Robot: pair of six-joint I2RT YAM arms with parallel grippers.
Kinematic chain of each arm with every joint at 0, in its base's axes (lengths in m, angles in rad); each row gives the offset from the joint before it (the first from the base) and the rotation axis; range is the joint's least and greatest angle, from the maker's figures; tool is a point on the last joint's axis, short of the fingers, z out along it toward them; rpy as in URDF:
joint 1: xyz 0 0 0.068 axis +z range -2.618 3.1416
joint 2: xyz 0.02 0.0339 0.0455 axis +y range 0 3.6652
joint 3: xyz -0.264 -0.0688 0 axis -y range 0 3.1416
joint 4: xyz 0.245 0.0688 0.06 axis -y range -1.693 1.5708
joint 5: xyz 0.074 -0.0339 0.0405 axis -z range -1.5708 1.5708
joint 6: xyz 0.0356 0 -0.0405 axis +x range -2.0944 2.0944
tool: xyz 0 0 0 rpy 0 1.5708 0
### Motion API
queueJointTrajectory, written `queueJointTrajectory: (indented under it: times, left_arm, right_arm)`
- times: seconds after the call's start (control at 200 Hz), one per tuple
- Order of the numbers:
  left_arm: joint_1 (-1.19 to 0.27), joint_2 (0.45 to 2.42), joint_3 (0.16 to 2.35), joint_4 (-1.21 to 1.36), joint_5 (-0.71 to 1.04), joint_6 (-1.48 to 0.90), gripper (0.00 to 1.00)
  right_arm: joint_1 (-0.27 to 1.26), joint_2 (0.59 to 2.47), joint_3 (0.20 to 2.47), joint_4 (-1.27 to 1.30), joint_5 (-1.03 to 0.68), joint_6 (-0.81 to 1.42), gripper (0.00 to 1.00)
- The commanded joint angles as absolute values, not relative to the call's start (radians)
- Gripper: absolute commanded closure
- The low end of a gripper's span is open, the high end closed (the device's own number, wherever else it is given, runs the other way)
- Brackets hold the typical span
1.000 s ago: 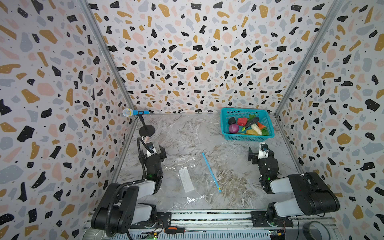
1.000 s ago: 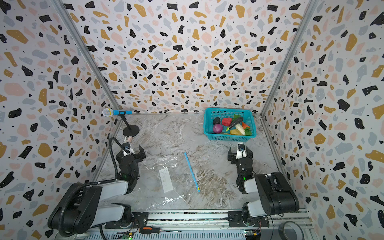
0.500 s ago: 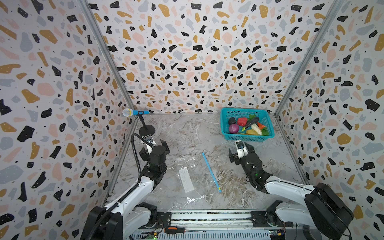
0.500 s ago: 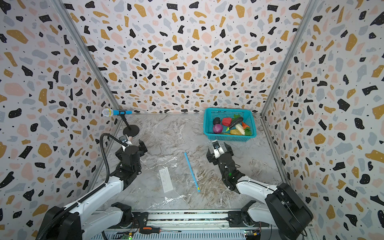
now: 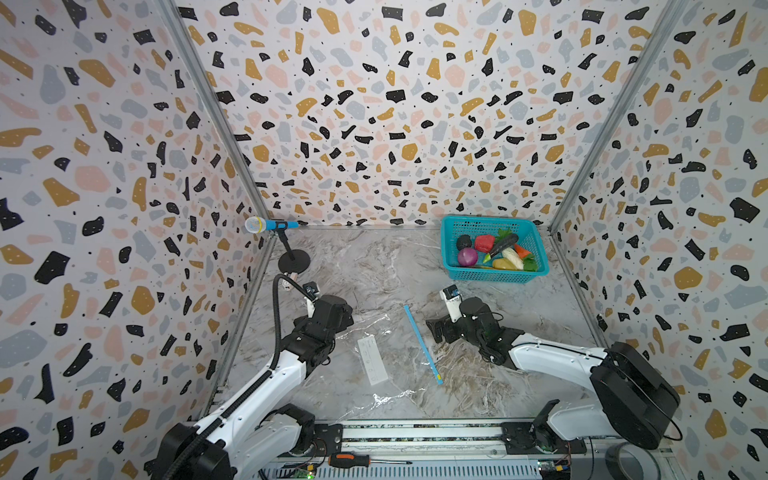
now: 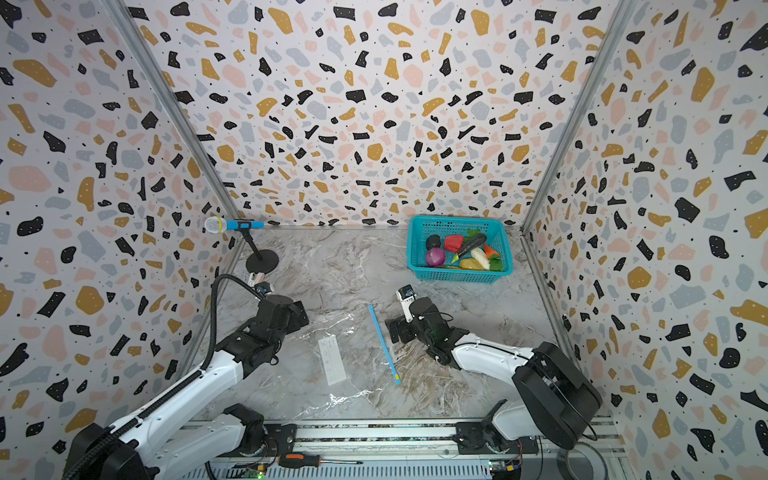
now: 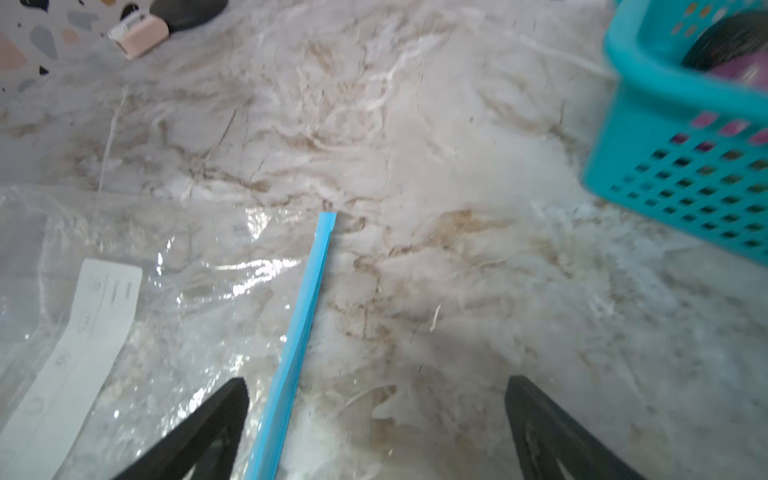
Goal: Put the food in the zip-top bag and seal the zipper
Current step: 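Move the left gripper over the clear bag while the right reaches its zipper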
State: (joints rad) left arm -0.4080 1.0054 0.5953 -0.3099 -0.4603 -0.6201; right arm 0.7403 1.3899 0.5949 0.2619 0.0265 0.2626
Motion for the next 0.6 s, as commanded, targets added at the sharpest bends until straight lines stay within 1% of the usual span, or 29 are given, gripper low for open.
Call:
queueJointTrajectory:
  times: [0.0, 0.1, 0.19, 0.29, 0.43, 0.506, 0.596]
  left_arm:
    - [-0.411, 1.027, 0.631, -0.416, -0.354, -0.639, 0.01]
    - [-0.41, 1.026, 0.619, -0.426, -0.296, -0.64, 0.01]
    - [-0.41, 1.021, 0.622, -0.437, -0.245, -0.637, 0.01]
    - [-0.41, 1.012, 0.613, -0.465, -0.213, -0.672, 0.0]
    - [-0.411, 0.982, 0.589, -0.515, -0.298, -0.776, 0.0]
    - [-0.41, 0.97, 0.575, -0.547, -0.371, -0.845, 0.0]
    - [-0.409, 0.969, 0.553, -0.573, -0.42, -0.92, 0.01]
  right_arm:
    - [0.744, 1.371, 0.619, 0.174, -0.104, 0.307, 0.01]
    - [0.744, 1.35, 0.598, 0.193, -0.195, 0.325, 0.01]
    - [0.741, 1.348, 0.584, 0.202, -0.235, 0.376, 0.0]
    - [0.736, 1.362, 0.589, 0.193, -0.279, 0.403, 0.03]
    - [0.736, 1.388, 0.596, 0.2, -0.349, 0.419, 0.05]
    - [0.736, 1.407, 0.605, 0.194, -0.371, 0.425, 0.05]
    - [0.736, 1.432, 0.621, 0.168, -0.386, 0.435, 0.06]
